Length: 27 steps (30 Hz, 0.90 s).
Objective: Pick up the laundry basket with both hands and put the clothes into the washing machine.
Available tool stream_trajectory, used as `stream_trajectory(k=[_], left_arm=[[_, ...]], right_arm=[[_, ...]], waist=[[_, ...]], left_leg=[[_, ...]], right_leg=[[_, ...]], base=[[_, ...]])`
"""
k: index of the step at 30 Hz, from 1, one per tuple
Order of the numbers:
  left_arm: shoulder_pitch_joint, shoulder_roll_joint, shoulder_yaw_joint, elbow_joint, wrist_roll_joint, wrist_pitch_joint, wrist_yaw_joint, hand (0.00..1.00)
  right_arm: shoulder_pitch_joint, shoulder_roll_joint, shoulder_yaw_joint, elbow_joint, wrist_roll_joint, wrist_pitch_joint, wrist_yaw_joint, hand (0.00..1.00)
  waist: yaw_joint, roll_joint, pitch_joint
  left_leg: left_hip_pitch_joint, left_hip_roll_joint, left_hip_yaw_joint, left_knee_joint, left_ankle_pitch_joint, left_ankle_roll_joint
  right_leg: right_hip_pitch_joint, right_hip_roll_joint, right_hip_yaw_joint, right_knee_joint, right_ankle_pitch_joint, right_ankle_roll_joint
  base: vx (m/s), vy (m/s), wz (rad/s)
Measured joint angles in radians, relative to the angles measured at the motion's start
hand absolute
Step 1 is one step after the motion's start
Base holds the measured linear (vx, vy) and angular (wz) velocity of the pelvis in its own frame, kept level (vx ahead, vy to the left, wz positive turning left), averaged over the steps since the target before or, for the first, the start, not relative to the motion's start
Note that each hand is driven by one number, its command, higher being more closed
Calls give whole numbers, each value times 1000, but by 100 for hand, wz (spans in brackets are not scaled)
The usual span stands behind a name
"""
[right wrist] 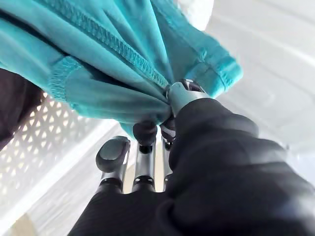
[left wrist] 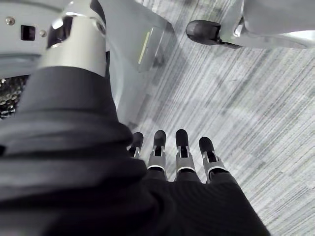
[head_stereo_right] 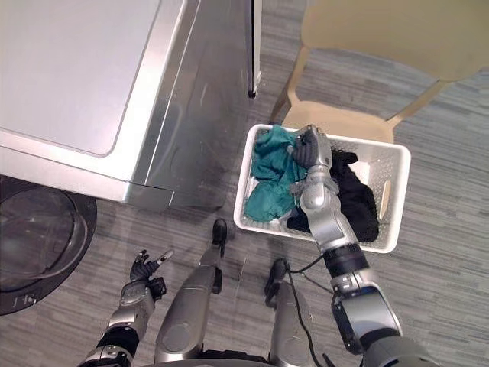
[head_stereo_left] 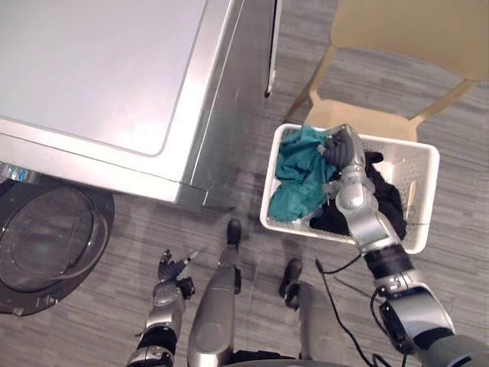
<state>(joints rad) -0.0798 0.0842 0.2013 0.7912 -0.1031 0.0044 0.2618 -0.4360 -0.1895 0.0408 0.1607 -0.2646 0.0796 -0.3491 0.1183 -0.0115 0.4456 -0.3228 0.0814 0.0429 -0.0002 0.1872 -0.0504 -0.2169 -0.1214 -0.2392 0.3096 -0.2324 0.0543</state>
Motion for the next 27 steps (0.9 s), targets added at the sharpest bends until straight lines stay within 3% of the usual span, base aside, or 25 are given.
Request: stream_trajectory(k=[7, 10, 17, 22, 27], left_arm=[[106, 6, 7, 45, 35, 37, -24, 0], [134, 8, 9, 46, 39, 42, -27, 0], [202, 6, 34, 81, 48, 55, -44, 0], [233, 5, 36, 112, 58, 56, -45, 0], [240, 6, 37, 125, 76, 56, -47, 0]], right_arm=[[183, 133, -14, -137, 217, -77, 34, 100], [227, 158, -18, -166, 333, -123, 75, 100], [288, 192, 34, -192, 587, -176, 161, 100], [317, 190, 59, -233, 630, -209, 190, 100], [317, 186, 89, -233, 639, -211, 203, 100]], waist=[[-27, -53, -112], [-30, -54, -168], [-49, -50, -231], [-49, -34, -273], [-49, -30, -276]], left_leg=[[126, -8, 35, -75, 0, 0], [171, -14, 47, -93, -11, -1], [253, -13, 75, -97, -29, -6], [275, -12, 74, -102, -32, -9], [282, -14, 73, -103, -35, -13]], right_leg=[[133, 16, 24, -129, 40, 13], [174, 14, 39, -166, 54, 18], [249, 14, 69, -199, 59, 22], [274, 15, 74, -211, 65, 24], [284, 12, 77, -217, 69, 30]], base=[[70, -8, -12], [31, 3, -14], [-16, 8, -14], [-16, 2, -3], [-31, 13, 0]])
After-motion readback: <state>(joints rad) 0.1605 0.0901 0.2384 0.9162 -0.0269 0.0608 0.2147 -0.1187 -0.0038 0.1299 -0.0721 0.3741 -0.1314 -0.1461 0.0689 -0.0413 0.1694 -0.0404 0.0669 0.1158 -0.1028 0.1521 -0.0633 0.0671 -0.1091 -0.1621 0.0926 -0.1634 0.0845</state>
